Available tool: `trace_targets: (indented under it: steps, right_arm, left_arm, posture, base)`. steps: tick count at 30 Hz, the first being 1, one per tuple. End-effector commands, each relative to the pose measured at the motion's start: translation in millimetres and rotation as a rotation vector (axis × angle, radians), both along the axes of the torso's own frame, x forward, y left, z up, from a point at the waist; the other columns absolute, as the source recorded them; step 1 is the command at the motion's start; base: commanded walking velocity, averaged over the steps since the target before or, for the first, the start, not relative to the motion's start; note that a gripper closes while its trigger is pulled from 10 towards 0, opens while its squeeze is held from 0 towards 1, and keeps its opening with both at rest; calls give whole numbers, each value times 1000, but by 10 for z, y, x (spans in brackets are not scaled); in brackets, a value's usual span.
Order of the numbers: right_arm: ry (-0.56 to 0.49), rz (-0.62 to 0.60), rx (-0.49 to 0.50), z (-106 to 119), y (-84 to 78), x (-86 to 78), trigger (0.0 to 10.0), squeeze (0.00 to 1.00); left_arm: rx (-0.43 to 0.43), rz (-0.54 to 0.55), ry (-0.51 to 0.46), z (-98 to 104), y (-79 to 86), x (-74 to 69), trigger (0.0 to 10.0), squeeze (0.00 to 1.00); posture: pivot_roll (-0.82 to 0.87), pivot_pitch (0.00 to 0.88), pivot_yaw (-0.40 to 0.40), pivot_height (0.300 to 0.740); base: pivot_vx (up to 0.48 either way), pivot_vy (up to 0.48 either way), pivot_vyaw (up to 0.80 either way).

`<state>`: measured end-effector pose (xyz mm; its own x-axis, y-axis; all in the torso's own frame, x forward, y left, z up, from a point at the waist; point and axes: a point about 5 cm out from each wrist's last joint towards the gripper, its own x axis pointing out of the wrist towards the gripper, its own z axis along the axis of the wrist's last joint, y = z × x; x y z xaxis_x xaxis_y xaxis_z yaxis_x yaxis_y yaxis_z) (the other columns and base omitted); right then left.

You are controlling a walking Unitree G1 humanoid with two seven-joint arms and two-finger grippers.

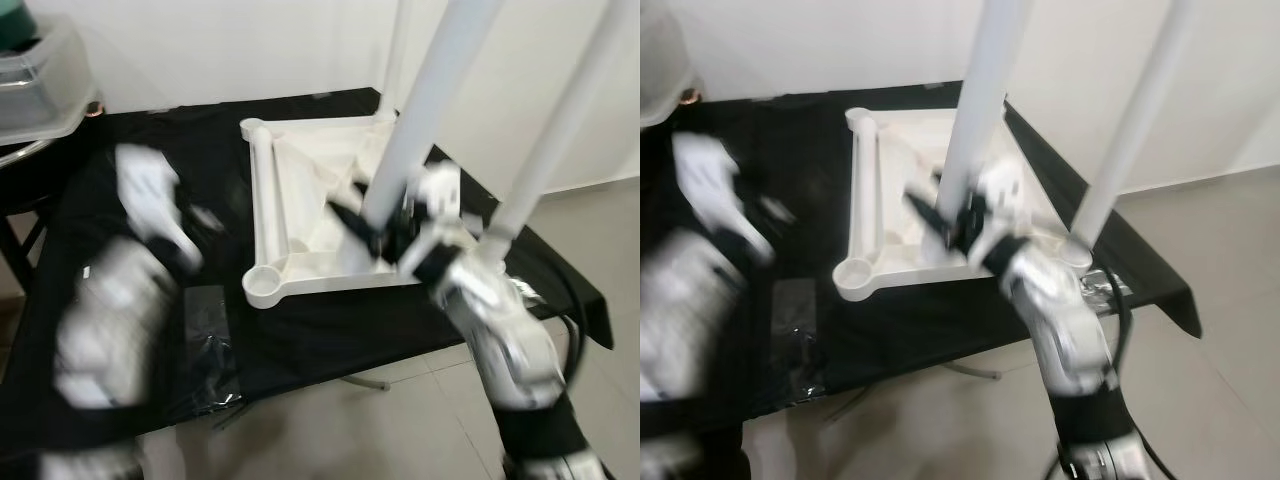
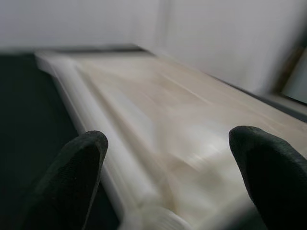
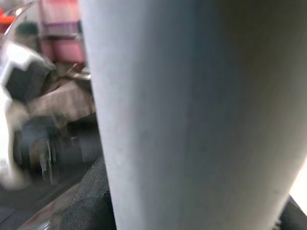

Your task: Building children table

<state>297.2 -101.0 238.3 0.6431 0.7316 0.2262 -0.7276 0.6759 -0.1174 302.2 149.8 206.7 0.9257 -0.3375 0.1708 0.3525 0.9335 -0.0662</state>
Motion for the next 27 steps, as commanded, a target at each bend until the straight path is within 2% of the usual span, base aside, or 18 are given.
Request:
trace_targets:
  steps: [1,2,3,8,11,12,16,19,22,25,27]
  right_arm:
    - [-10,5,17,33,-11,-61,10000,0]
    - [2,6,28,17,-9,-81,10000,0]
    - [2,6,28,17,-9,-81,10000,0]
    - [22,59,21,-105,96,-211,10000,0]
    - [42,64,26,-140,122,-256,10000,0]
    - [54,61,32,-162,129,-261,10000,0]
    - [82,39,33,-231,140,-247,10000,0]
    - [110,19,28,-266,144,-231,10000,0]
    - [108,12,19,-280,153,-231,10000,0]
    - [100,5,23,-277,156,-232,10000,0]
    - [98,6,24,-274,157,-232,10000,0]
  left_arm:
    - [-34,19,-37,78,41,-65,10000,0]
    - [-63,17,-16,21,31,-90,10000,0]
    - [-63,17,-16,21,31,-90,10000,0]
    - [-86,63,48,-257,-7,-192,10000,0]
    - [-86,111,70,-305,-31,-256,10000,0]
    - [-63,122,79,-324,-34,-270,10000,0]
    - [-31,124,72,-345,-29,-287,10000,0]
    - [-35,121,66,-342,-19,-294,10000,0]
    - [-57,129,65,-342,-10,-294,10000,0]
    - [-66,135,62,-336,-14,-293,10000,0]
    - [-67,135,61,-331,-17,-291,10000,0]
  posture:
    - [15,158,-33,740]
    - [15,158,-33,740]
    - [15,158,-33,740]
    - [10,111,-20,740]
    - [14,95,-24,740]
    - [18,78,-26,740]
    - [21,71,-31,740]
    - [23,68,-32,740]
    - [26,68,-32,740]
    - [26,68,-31,740]
    - [26,68,-31,740]
  base:
    - [0,0,0]
    - [0,0,0]
    - [0,0,0]
    - [0,0,0]
    - [0,0,0]
    - [0,0,0]
    - [0,0,0]
    - [349,0,0]
    - [417,0,-800]
    - [419,0,0]
    - [405,0,800]
